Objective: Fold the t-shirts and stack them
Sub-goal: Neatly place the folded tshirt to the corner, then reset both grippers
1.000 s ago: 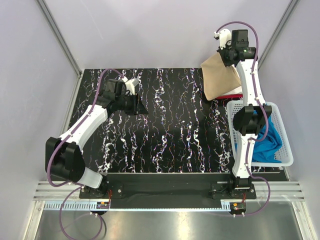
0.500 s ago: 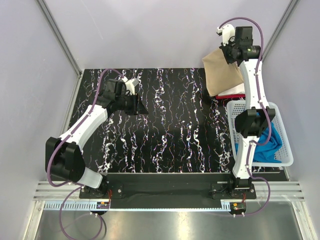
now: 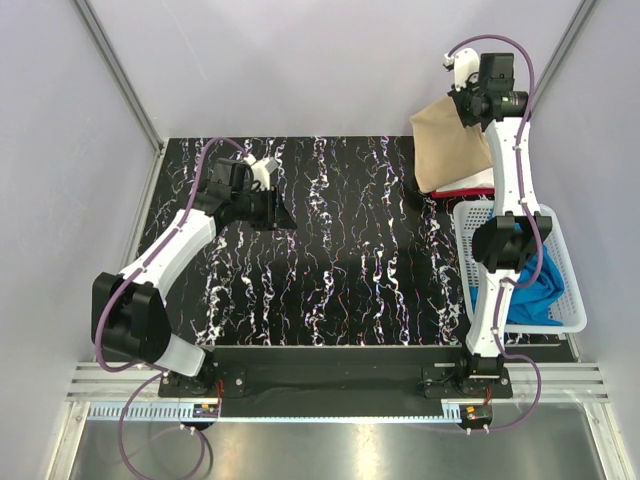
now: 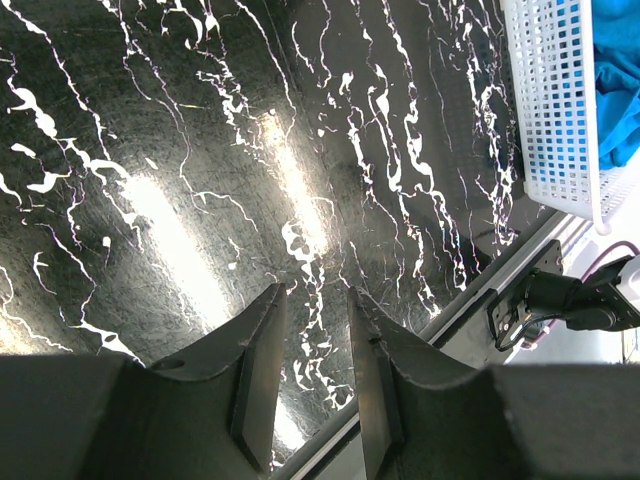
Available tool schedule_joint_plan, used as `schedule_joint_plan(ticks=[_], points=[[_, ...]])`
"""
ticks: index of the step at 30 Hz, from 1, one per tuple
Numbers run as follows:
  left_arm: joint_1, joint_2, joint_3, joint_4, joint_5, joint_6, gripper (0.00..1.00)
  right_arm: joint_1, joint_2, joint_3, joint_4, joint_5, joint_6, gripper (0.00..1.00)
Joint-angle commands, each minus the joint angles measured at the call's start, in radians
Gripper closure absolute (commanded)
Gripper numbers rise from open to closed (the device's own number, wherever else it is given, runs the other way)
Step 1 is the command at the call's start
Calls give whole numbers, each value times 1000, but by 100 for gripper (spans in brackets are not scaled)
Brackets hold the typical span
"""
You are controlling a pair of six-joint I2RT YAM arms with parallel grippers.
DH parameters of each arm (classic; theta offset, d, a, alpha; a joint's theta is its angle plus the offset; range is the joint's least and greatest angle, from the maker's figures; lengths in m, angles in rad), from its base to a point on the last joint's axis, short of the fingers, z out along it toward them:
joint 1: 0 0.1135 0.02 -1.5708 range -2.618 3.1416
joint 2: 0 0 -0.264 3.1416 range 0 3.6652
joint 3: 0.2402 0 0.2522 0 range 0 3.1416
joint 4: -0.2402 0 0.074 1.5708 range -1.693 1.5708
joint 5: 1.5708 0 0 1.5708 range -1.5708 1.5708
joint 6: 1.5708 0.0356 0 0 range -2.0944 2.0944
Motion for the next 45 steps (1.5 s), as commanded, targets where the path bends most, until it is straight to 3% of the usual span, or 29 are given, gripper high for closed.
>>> schedule_joint_plan(ticks=[1, 7, 19, 22, 23, 24, 25, 32, 33, 36, 37, 41, 45], points=[[5, 18, -3, 43, 15, 4, 64, -52, 60, 92, 54, 14, -26, 100], [6, 41, 2, 29, -6, 19, 64, -116, 245, 259, 126, -28, -40, 100], [5, 76, 11, 12, -29, 31, 63, -161, 419, 258, 486, -31, -39, 97], [5, 87, 14, 9, -31, 36, 62, -167, 429, 247, 537, -11, -14, 67], [6, 90, 14, 6, -32, 36, 62, -169, 436, 248, 551, -2, -7, 44], [5, 93, 14, 7, -34, 36, 62, -170, 436, 247, 556, 9, -2, 36], [6, 94, 19, 4, -31, 36, 61, -175, 431, 247, 559, 41, 15, 34], [6, 81, 26, 3, -12, 30, 59, -181, 257, 60, 551, 107, 136, 40], [6, 71, 26, 4, -9, 28, 59, -181, 232, 25, 551, 106, 157, 45], [6, 56, 29, 3, -5, 28, 58, -181, 155, -31, 463, 86, 278, 53], [6, 50, 31, 6, -3, 28, 58, -179, 140, -7, 365, 69, 356, 54], [6, -17, 31, 27, 7, 19, 58, -178, 17, 58, 96, -30, 600, 43], [20, -103, 28, 78, 18, 5, 58, -167, -219, -170, 33, -228, 815, 32]])
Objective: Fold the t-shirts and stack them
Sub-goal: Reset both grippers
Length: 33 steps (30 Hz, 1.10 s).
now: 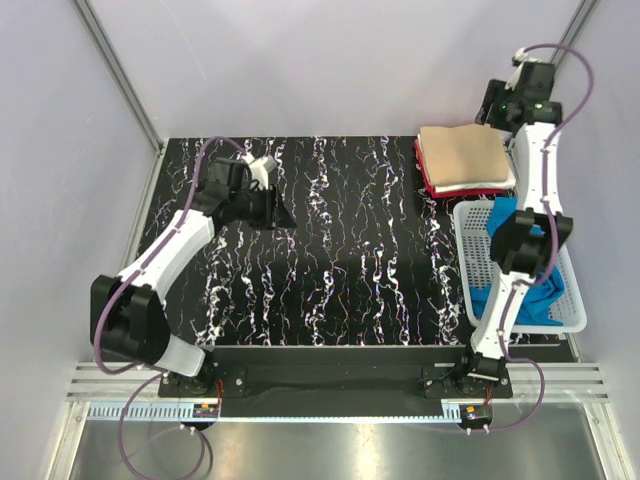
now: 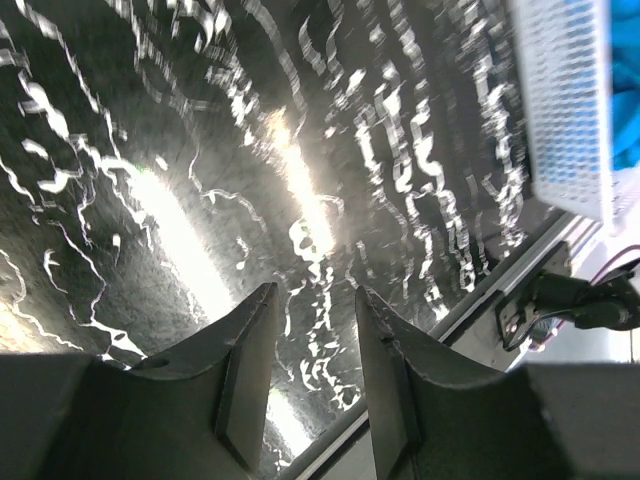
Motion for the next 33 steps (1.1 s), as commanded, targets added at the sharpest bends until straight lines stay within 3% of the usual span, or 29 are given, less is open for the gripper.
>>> schedule_joint_plan(ticks=[1, 3, 4, 8, 9, 10, 14, 19, 33], points=[[22, -132, 26, 87, 27, -6, 58, 16, -299, -209, -97, -197, 297, 28], [44, -185, 23, 108, 23, -6, 58, 45, -450, -350, -71, -241, 328, 1], [53, -201, 24, 113, 26, -6, 57, 56, -500, -495, -30, -258, 340, 0], [85, -250, 28, 148, 67, -17, 52, 88, -780, -795, 44, -299, 409, 0], [96, -267, 25, 160, 98, -22, 4, 92, -827, -857, 73, -346, 429, 0], [99, -276, 18, 171, 109, -28, 1, 95, -871, -963, 125, -360, 472, 0], [104, -339, 2, 182, 98, -3, 1, 99, -1092, -1155, 196, -348, 557, 0], [104, -416, -52, 243, 57, 12, 1, 99, -1237, -1304, 207, -317, 583, 0], [104, -440, -120, 311, 76, -11, 1, 97, -1291, -1341, 223, -303, 557, 0]])
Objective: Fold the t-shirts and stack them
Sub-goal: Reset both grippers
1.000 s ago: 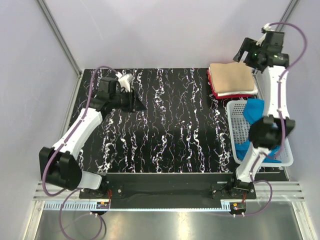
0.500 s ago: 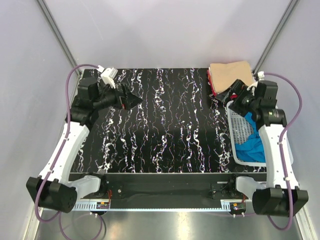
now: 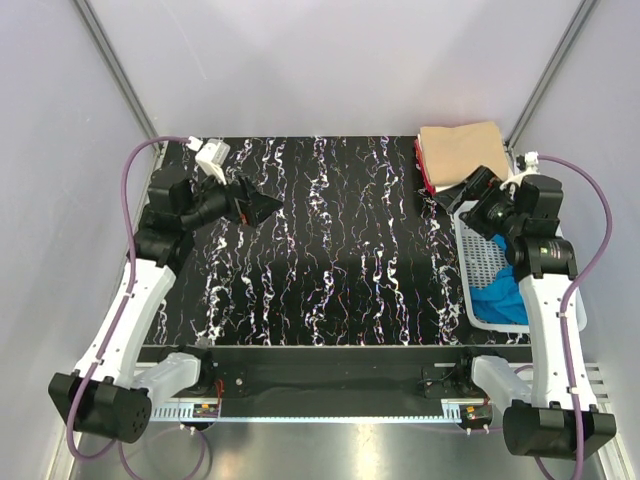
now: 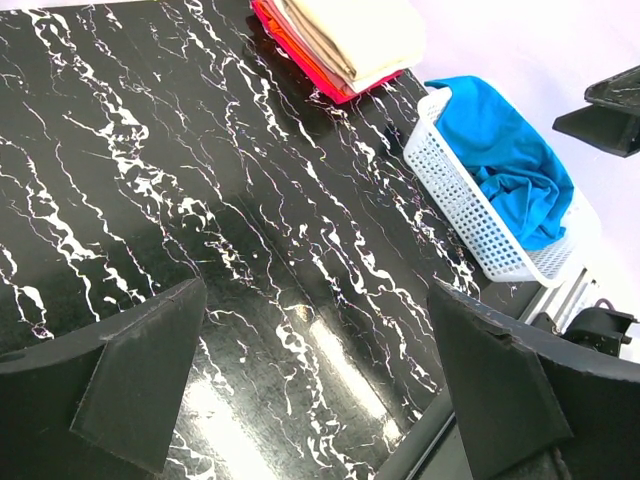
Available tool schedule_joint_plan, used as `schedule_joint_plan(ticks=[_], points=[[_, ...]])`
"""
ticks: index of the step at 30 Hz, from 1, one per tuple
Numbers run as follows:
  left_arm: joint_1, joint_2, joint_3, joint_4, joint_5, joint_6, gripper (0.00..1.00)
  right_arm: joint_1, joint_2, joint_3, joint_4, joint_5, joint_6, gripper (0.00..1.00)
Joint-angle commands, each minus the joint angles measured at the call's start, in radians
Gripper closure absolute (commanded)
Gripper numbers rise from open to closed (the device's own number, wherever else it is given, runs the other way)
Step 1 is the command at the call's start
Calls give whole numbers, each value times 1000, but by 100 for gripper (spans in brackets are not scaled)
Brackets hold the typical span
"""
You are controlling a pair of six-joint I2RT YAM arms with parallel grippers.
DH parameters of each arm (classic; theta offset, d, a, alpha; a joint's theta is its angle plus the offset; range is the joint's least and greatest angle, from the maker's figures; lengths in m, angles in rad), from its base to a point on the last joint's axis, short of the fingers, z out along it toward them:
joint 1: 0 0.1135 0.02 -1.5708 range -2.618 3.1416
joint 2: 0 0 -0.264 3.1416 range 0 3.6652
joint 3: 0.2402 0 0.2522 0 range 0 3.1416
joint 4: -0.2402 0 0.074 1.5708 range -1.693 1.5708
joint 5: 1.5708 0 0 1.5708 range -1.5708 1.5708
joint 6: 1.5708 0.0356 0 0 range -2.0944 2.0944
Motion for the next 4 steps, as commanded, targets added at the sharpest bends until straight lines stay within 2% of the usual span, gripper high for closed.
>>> schedule_joint_plan(ticks=[1, 4], points=[[3, -7, -6, 74, 21, -3, 1, -3, -15, -16, 51, 0, 1, 0], [2, -11, -14, 86, 17, -7, 1, -2, -8, -24, 54, -12, -2, 0]])
